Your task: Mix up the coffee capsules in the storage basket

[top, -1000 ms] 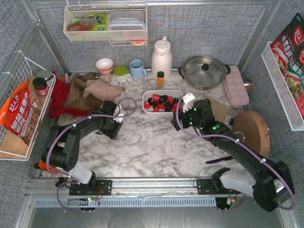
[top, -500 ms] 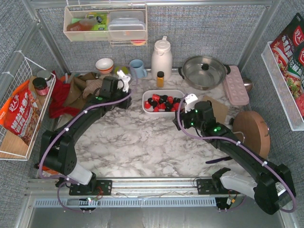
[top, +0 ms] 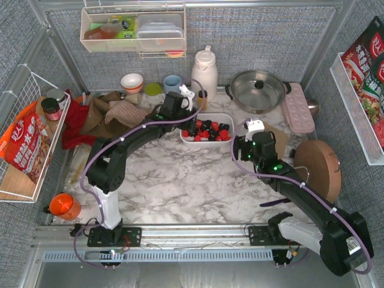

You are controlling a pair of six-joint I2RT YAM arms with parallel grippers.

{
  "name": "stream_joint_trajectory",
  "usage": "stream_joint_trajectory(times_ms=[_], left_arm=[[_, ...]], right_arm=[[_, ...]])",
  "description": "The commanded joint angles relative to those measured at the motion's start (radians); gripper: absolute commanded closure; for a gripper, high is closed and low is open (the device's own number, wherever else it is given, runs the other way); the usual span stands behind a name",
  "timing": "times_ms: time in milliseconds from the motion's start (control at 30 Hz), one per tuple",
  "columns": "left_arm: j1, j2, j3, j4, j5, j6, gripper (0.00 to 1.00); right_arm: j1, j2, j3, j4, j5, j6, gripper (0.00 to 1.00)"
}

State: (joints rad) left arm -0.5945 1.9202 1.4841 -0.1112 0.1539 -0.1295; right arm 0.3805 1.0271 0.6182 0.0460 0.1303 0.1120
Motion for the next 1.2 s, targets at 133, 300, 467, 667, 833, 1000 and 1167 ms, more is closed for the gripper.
stream_joint_trajectory(times_ms=[133, 300, 467, 667, 833, 1000, 1167], left_arm=[[-0.003, -0.051, -0.108, 0.227, -0.080, -0.084, 0.01], [-0.002, -0.309, -0.392, 0.481, -0.255, -0.068, 0.01], [-0.001, -0.598, -0.842, 0.853, -0.591, 0.037, 0.01], [0.003, -0.795, -1.206, 1.180, -0.928, 0.327, 0.01], [0.069, -0.859, -1.352, 1.215, -0.994, 0.361, 0.01], [0.180, -0.859, -1.495, 1.307, -0.949, 0.246, 0.01], [0.252, -0.883, -1.495, 1.259, -0.806, 0.239, 0.01]], right_arm=[[-0.069, -0.002, -0.060, 0.100, 0.166, 0.102, 0.06], [-0.111, -0.027, -0.182, 0.269, 0.337, 0.033, 0.01], [-0.159, 0.079, -0.315, 0.548, 0.324, -0.026, 0.01], [-0.225, 0.274, -0.236, 0.548, 0.290, 0.029, 0.01], [-0.259, 0.342, -0.158, 0.496, 0.258, -0.008, 0.01], [-0.268, 0.384, -0.191, 0.626, 0.150, -0.110, 0.01], [-0.309, 0.481, -0.293, 0.898, 0.035, -0.113, 0.01]])
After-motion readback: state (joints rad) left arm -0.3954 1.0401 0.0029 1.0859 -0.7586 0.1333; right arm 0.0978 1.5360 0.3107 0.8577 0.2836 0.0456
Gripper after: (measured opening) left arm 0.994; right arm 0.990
